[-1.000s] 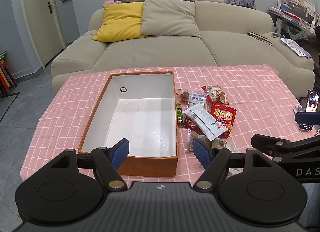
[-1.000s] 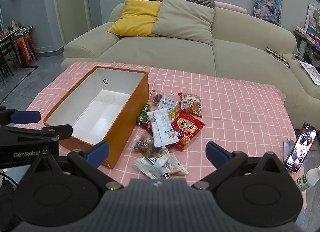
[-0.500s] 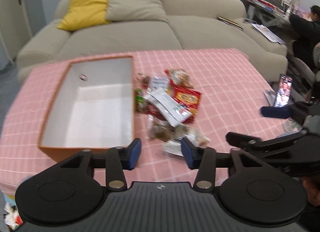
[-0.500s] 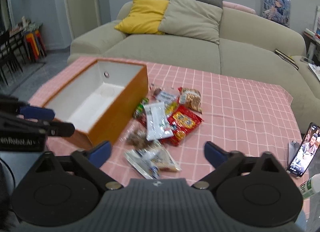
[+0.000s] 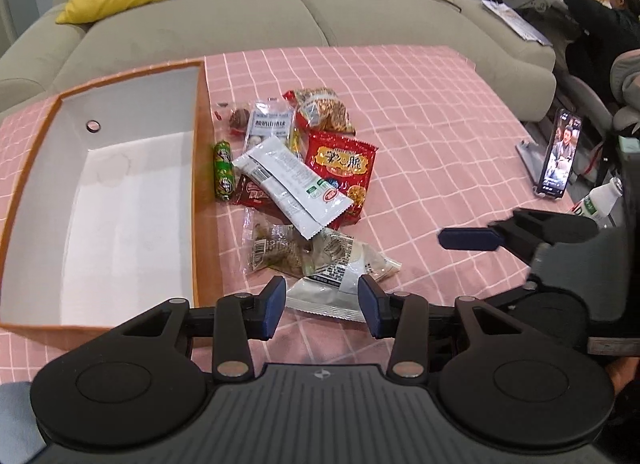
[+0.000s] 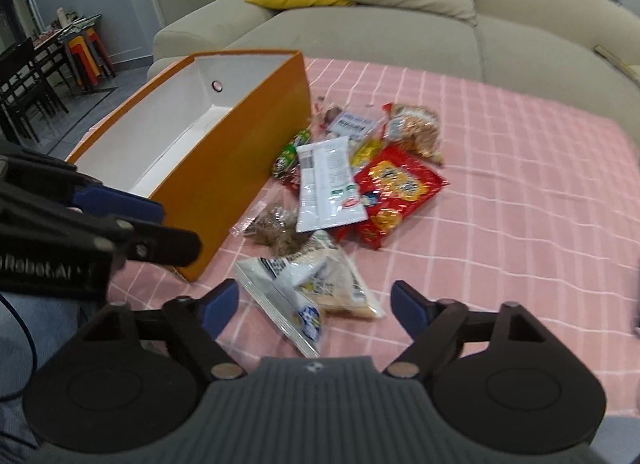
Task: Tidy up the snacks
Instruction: 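Grasp the clear bag of small packets with the left gripper while the right gripper grasps the white snack bag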
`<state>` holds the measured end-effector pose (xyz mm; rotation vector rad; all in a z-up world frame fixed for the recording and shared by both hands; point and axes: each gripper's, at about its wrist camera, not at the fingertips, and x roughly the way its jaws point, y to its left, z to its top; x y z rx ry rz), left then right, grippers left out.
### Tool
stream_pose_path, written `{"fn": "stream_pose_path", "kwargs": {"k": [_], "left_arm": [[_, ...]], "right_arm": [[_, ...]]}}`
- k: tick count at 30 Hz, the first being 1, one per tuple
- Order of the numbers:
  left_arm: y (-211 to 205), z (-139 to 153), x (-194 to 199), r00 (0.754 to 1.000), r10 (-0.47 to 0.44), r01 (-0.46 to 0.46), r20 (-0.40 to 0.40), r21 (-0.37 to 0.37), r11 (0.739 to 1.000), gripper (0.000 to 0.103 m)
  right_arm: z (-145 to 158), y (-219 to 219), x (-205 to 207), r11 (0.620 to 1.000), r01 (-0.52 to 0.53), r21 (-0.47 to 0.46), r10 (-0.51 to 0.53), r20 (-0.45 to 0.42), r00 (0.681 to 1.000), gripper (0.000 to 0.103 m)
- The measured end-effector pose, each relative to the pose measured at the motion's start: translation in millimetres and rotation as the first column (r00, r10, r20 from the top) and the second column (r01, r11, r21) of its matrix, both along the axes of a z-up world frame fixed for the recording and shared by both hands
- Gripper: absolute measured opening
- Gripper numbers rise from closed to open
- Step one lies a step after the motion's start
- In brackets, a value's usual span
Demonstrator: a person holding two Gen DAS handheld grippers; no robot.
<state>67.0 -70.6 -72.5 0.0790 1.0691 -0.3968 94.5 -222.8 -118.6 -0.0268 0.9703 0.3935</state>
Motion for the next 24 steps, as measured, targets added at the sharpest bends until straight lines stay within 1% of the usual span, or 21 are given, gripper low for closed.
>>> {"fn": "stream_pose_path", "kwargs": {"k": [5, 10, 14, 16, 18, 22, 24], "left_arm": [[0.4, -9.3, 20.9, 0.999, 0.008, -0.007, -0.041, 0.033, 0.999, 0.049], [-6.0, -20.8, 37.8, 0.997, -0.004, 0.011, -0.08, 0.082, 0.997, 0.049], [-11.9, -30.7, 50.9, 0.994, 0.009, 0.004, -0.11, 0.114, 0.993, 0.049], [-15.3, -34.4, 56.3, 0.992, 0.015, 0.001, -0.123, 0.124, 0.992, 0.049], [-17.9, -37.3, 60.1, 0.992, 0.018, 0.0, -0.129, 0.14, 0.99, 0.049], [-26.5, -44.2, 67.9, 0.991, 0.024, -0.002, -0.133, 0.16, 0.987, 0.049], [-32.2, -48.6, 71.8, 0.99, 0.029, -0.006, -0.136, 0.165, 0.986, 0.049]], "right_arm": [[-22.7, 13.6, 27.3, 0.998, -0.065, -0.018, 0.064, -0.035, 0.997, 0.086], [-44.9, 20.0, 50.7, 0.996, -0.085, -0.039, 0.081, -0.095, 0.992, 0.086], [-56.6, 26.8, 60.2, 0.994, -0.103, -0.041, 0.097, -0.136, 0.986, 0.086], [-60.5, 27.1, 62.5, 0.994, -0.106, -0.028, 0.101, -0.15, 0.983, 0.08], [-62.4, 25.9, 63.3, 0.994, -0.105, 0.0, 0.103, -0.165, 0.981, 0.073], [-63.3, 21.9, 63.3, 0.994, -0.106, 0.007, 0.106, -0.16, 0.981, 0.063], [-61.8, 19.4, 62.6, 0.994, -0.112, 0.013, 0.113, -0.17, 0.979, 0.057]]}}
